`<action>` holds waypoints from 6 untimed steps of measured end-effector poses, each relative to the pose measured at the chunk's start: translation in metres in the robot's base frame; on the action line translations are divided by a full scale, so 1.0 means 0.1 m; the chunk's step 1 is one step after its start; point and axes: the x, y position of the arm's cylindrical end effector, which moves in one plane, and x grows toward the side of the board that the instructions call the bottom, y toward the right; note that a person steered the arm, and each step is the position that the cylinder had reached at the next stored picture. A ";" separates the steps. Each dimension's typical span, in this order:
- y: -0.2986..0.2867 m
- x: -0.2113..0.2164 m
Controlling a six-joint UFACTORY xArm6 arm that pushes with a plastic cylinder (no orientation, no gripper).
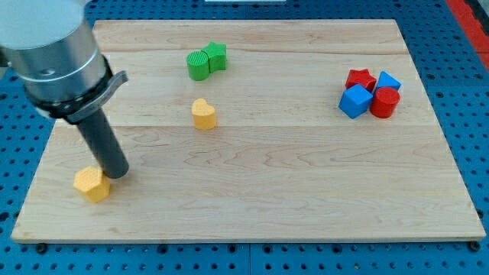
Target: Push yellow heart above the yellow hexagon at bottom left
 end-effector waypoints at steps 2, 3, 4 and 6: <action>-0.25 0.26; 0.15 0.23; 0.85 0.14; 1.41 -0.66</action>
